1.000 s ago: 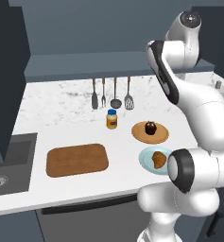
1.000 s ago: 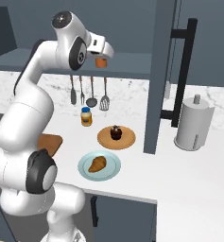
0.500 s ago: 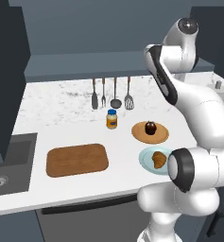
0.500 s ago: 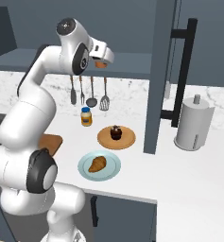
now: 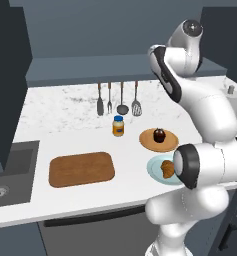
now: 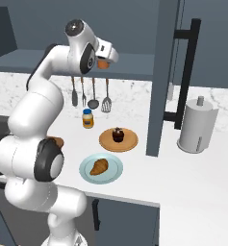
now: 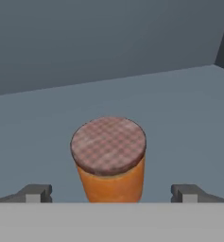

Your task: From the different types of pastries on the counter, select a croissant and place it on the cutting board. Then retrieve a jar of jam from the cabinet and place it alongside the croissant on the cutting board.

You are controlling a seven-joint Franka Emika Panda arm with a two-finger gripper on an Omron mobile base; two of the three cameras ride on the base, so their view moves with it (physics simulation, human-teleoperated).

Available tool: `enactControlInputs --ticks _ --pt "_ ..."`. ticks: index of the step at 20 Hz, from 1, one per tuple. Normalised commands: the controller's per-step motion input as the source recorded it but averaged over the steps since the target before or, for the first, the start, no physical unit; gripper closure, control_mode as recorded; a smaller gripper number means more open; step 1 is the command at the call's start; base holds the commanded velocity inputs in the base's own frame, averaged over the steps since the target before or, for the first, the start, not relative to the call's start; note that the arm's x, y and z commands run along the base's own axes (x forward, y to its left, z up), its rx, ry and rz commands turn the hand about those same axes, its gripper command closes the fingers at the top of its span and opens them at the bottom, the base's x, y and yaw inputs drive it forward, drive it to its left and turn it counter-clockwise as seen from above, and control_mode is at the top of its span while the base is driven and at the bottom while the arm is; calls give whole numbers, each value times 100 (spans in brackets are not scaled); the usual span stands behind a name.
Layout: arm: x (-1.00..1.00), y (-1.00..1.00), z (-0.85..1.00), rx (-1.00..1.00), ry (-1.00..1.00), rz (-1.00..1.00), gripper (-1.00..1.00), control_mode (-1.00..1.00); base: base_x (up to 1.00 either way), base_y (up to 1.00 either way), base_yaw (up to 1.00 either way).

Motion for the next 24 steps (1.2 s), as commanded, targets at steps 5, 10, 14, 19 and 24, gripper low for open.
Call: enactControlInputs --ticks 5,10,14,19,24 --pt "8 0 11 5 0 1 -100 -100 0 0 0" --pt "1 0 1 1 0 3 -100 -100 0 0 0" --pt "4 0 -2 0 -4 5 -100 -100 0 0 0" --pt "8 0 -1 -8 -14 3 -100 -100 0 0 0" --pt "3 0 -3 -4 -6 2 -100 -100 0 0 0"
